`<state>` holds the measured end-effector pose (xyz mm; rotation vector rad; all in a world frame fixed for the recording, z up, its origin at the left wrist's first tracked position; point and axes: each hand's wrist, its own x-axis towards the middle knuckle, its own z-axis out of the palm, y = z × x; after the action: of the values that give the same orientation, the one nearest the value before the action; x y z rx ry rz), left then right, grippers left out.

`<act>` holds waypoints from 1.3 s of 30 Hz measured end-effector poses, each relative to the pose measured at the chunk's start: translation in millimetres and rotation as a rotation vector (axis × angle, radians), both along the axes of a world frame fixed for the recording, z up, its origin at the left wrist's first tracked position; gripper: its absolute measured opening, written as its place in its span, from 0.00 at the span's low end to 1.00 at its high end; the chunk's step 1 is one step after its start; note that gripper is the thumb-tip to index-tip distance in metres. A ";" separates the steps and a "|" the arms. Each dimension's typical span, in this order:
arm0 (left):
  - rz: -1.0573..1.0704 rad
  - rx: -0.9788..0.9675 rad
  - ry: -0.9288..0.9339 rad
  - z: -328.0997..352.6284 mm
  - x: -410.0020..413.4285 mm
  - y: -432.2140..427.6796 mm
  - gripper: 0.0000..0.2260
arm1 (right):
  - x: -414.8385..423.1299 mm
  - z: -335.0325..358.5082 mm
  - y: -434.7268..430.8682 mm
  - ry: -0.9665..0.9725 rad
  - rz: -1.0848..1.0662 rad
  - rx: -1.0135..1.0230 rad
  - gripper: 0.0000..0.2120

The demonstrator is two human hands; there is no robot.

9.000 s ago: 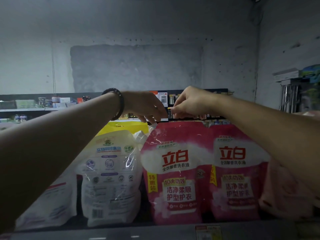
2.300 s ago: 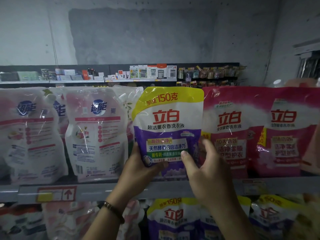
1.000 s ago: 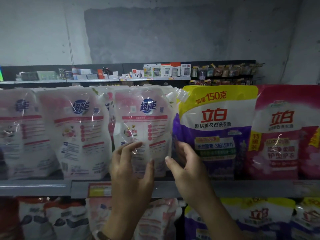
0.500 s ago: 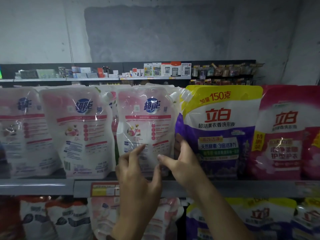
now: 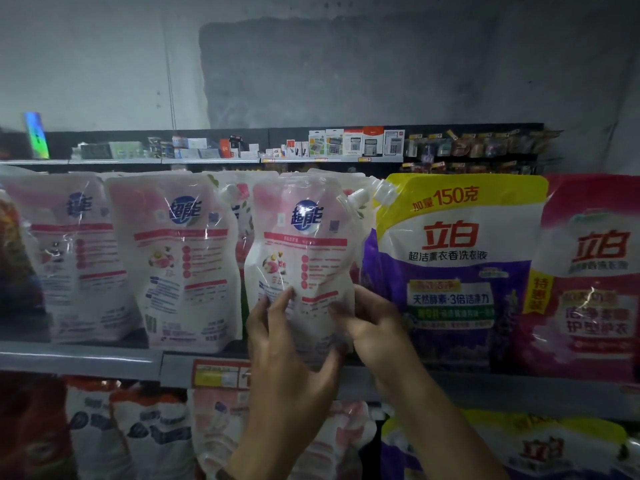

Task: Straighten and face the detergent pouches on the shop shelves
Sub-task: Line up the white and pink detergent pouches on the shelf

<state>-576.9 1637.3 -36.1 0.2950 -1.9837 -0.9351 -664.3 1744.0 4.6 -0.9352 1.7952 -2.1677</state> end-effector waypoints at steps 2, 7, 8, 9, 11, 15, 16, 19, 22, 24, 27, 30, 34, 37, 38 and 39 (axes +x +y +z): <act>-0.010 -0.012 -0.001 -0.9 0.3 0.0 0.42 | 1.3 0.0 -5.4 0.022 -0.054 0.004 0.09; -0.049 -0.031 0.006 -3.7 0.9 -4.7 0.45 | 2.9 -1.9 -14.9 0.065 -0.190 -0.014 0.08; -0.059 -0.037 0.005 -4.7 1.5 -5.4 0.45 | 3.9 -3.2 -15.6 0.072 -0.196 -0.023 0.07; -0.066 -0.042 0.004 -5.7 2.4 -5.8 0.45 | 4.6 -4.1 -16.3 0.068 -0.194 -0.042 0.07; -0.045 -0.060 -0.003 -7.5 5.1 -4.8 0.45 | 5.2 -6.0 -17.6 0.062 -0.188 -0.085 0.08; 0.004 -0.061 0.031 -9.9 8.4 -1.2 0.47 | 5.4 -11.3 -22.0 0.138 -0.283 -0.100 0.08; -0.014 -0.049 0.034 -9.9 8.1 -2.0 0.48 | 5.8 -11.2 -23.8 0.160 -0.312 -0.102 0.07; -0.107 -0.015 0.020 -11.2 5.4 -8.3 0.51 | 6.2 -9.2 -28.4 0.235 -0.368 -0.135 0.04; -0.205 0.021 0.017 -6.6 8.9 -11.8 0.50 | 8.4 -7.1 -28.0 0.253 -0.398 -0.173 0.04; -0.270 0.072 0.031 0.9 12.8 -12.5 0.46 | 15.3 -5.6 -25.9 0.244 -0.383 -0.202 0.04; -0.420 0.295 0.051 15.9 19.4 -11.9 0.33 | 28.7 -4.3 -25.1 0.291 -0.392 -0.207 0.04; -0.581 0.430 0.081 27.8 25.5 -14.2 0.34 | 42.5 -4.8 -27.5 0.351 -0.460 -0.166 0.09; -0.623 0.396 0.138 32.0 26.9 -15.6 0.38 | 60.3 -11.1 -30.5 0.335 -0.424 -0.114 0.06; -0.621 0.431 0.197 37.8 28.7 -14.3 0.34 | 68.5 -16.1 -29.2 0.440 -0.524 -0.042 0.08; -0.615 0.437 0.212 39.3 28.4 -14.2 0.34 | 71.7 -17.2 -28.6 0.480 -0.549 -0.014 0.08; -0.606 0.446 0.229 39.8 27.8 -15.0 0.33 | 74.7 -17.3 -28.6 0.532 -0.570 0.023 0.09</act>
<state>-549.1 1622.3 3.8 -0.1833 -1.6546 -1.7195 -589.6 1715.4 -12.7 -1.1947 2.5974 -2.3433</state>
